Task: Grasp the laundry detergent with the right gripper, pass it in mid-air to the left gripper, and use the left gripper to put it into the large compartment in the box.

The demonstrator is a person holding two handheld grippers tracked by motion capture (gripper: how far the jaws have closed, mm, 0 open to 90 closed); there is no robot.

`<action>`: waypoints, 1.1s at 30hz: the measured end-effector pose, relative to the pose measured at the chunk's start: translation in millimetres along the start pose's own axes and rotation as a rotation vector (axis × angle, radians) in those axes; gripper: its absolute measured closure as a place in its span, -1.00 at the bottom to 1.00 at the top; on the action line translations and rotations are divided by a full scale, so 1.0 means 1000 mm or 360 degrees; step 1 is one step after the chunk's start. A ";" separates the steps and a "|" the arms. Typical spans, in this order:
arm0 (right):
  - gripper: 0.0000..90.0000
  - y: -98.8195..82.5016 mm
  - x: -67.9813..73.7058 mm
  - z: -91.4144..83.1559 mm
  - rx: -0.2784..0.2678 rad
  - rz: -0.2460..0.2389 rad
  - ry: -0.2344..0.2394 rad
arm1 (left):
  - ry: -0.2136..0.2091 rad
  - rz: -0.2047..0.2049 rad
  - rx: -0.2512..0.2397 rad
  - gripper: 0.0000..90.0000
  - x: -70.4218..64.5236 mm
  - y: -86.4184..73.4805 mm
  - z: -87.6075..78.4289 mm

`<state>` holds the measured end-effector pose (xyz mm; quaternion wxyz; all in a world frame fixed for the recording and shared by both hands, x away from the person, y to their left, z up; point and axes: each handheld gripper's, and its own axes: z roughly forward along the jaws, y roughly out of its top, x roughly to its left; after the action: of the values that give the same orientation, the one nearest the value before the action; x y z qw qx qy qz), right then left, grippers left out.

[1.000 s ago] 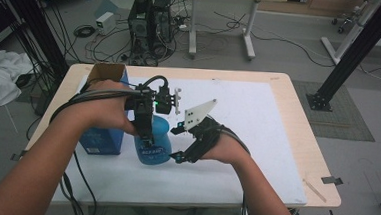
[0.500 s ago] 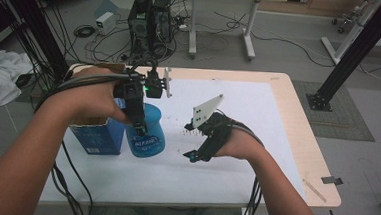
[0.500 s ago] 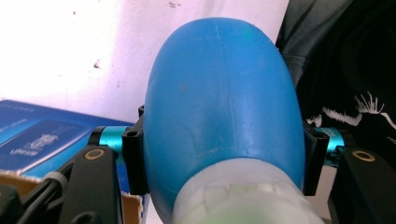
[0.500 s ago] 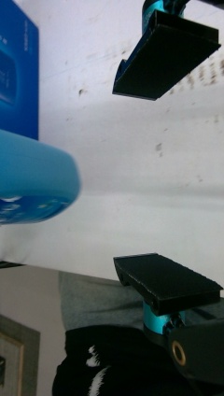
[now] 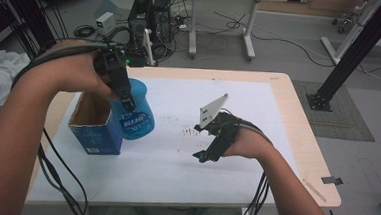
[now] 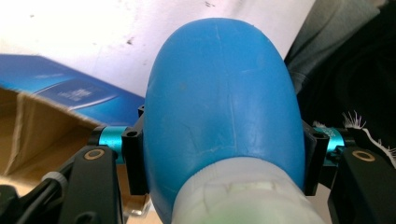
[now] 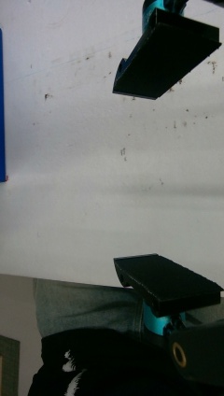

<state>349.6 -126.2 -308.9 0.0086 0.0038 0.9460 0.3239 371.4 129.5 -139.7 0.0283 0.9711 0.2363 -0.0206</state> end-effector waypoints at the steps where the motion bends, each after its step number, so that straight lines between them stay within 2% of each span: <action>1: -0.70 0.000 0.000 0.000 0.0002 0.0005 -0.0009 | 0.0000 0.0000 0.0000 -0.16 0.000 0.000 0.000; 3: -0.70 -0.001 0.000 0.000 0.0008 0.0015 -0.0007 | 0.0014 -0.0036 -0.0012 -0.16 0.005 -0.004 -0.008; 4: -0.70 -0.002 -0.001 0.000 0.0005 0.0009 -0.0006 | 0.0020 -0.0103 -0.0036 -0.16 0.008 -0.007 -0.013; 5: -0.70 -0.002 -0.001 0.000 0.0005 0.0009 -0.0006 | 0.0020 -0.0103 -0.0036 -0.16 0.008 -0.007 -0.013; 8: -0.70 -0.003 -0.002 0.000 -0.0007 0.0030 -0.0012 | 0.0015 -0.0157 -0.0049 -0.16 0.015 -0.013 -0.022; 9: -0.71 -0.003 -0.003 0.000 -0.0003 0.0028 -0.0003 | 0.0018 -0.0198 -0.0071 -0.16 0.017 -0.016 -0.024; 12: -0.70 -0.004 -0.004 0.000 0.0008 0.0033 0.0000 | 0.0012 -0.0269 -0.0087 -0.16 0.026 -0.026 -0.033; 13: -0.70 -0.004 -0.004 0.000 0.0008 0.0033 0.0000 | 0.0012 -0.0269 -0.0087 -0.16 0.026 -0.026 -0.033; 14: -0.70 -0.005 -0.004 0.001 0.0010 0.0043 0.0015 | 0.0012 -0.0322 -0.0117 -0.16 0.028 -0.029 -0.036; 17: -0.70 -0.005 -0.005 0.001 0.0010 0.0040 0.0005 | 0.0022 -0.0374 -0.0133 -0.16 0.034 -0.037 -0.041; 18: -0.71 -0.005 -0.006 0.001 0.0005 0.0035 0.0005 | 0.0024 -0.0429 -0.0151 -0.16 0.037 -0.042 -0.044; 20: -0.71 -0.005 -0.006 0.002 0.0006 0.0046 -0.0002 | 0.0023 -0.0435 -0.0140 -0.16 0.040 -0.045 -0.046; 21: -0.70 -0.005 -0.007 0.002 0.0005 0.0044 0.0005 | 0.0029 -0.0480 -0.0157 -0.16 0.044 -0.050 -0.048; 23: -0.70 -0.005 -0.007 0.002 0.0012 0.0054 0.0005 | 0.0023 -0.0485 -0.0142 -0.16 0.047 -0.053 -0.050; 24: -0.70 -0.005 -0.008 0.003 0.0004 0.0046 0.0008 | 0.0029 -0.0513 -0.0132 -0.16 0.052 -0.057 -0.051; 25: -0.70 -0.005 -0.008 0.003 0.0004 0.0046 0.0008 | 0.0029 -0.0513 -0.0132 -0.16 0.052 -0.057 -0.051; 27: -0.70 -0.005 -0.008 0.003 0.0011 0.0056 0.0004 | 0.0030 -0.0560 -0.0141 -0.16 0.055 -0.060 -0.049; 33: -0.71 -0.004 -0.010 0.006 0.0025 0.0057 0.0014 | 0.0047 -0.0642 -0.0105 -0.16 0.069 -0.069 -0.045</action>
<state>359.9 -126.3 -316.1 -0.0015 0.0194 0.9483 0.3167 401.7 225.0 -101.4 0.0518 0.9028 0.4270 -0.0038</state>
